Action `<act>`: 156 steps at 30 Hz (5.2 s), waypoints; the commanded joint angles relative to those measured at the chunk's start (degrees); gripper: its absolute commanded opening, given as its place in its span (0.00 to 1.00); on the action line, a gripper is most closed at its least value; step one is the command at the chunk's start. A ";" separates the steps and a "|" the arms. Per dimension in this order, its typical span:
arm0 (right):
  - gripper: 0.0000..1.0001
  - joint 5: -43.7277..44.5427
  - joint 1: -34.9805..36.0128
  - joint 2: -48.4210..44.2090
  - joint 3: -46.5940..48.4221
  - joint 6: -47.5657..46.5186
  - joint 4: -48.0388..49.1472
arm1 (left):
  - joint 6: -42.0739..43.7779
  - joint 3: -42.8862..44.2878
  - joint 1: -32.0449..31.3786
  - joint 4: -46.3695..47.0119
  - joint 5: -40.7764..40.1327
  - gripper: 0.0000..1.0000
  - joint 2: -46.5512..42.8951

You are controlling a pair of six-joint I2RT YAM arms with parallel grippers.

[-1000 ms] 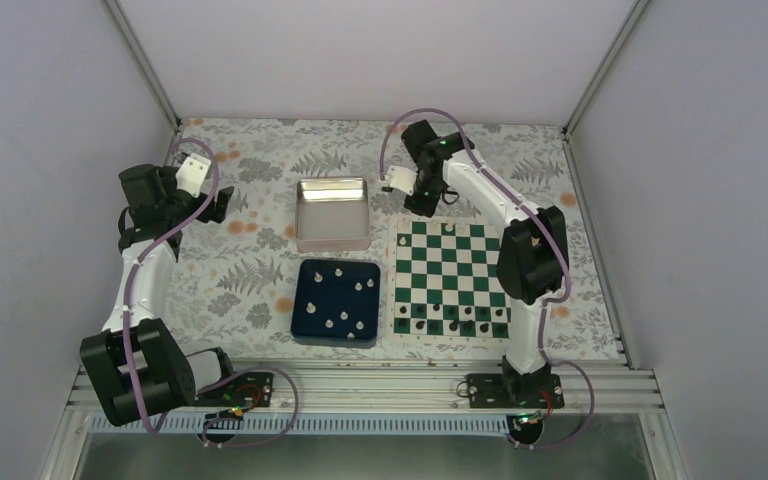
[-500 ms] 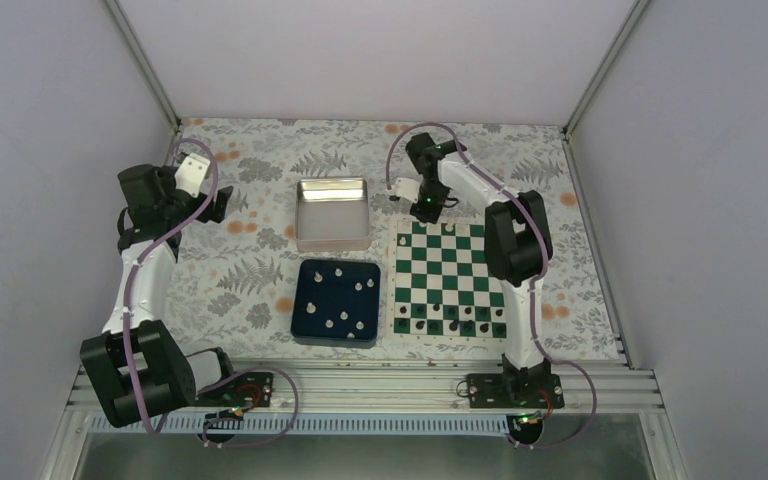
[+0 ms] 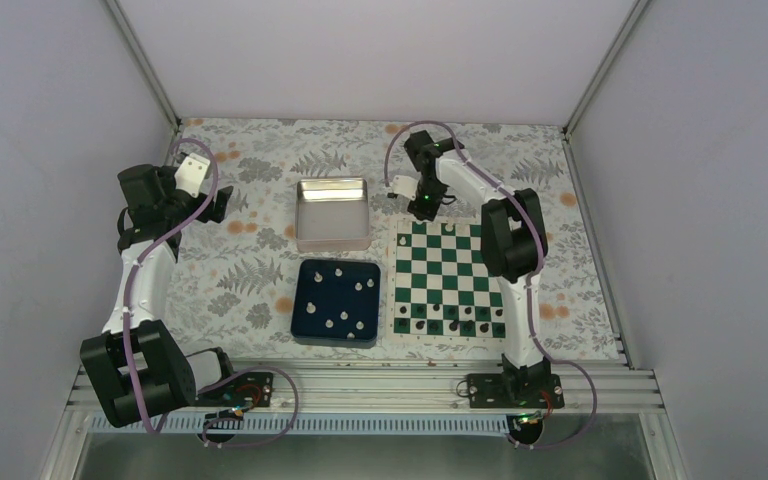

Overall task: Set up the chess pieces on the board
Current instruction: Place the chess piece on the chessboard, then pick up the chess piece from the storage box.

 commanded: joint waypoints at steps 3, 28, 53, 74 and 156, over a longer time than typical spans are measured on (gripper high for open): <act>0.05 -1.92 -0.39 1.66 1.59 -1.10 -2.01 | -0.04 -0.16 0.42 0.89 1.14 1.00 0.07; 0.16 -2.78 -0.39 -0.28 -0.39 -1.07 -2.30 | -0.02 -0.16 0.50 0.80 1.06 1.00 0.08; 0.46 -0.59 29.22 -5.44 7.10 0.44 -2.83 | -0.30 -0.33 0.50 0.68 1.80 1.00 -0.27; 0.38 -3.49 35.33 3.56 11.40 4.44 -1.77 | -0.39 -0.85 1.03 1.26 2.78 1.00 -0.66; 0.06 1.63 21.08 -11.23 8.45 8.14 -9.58 | -0.22 -0.98 2.27 1.29 3.91 1.00 -0.20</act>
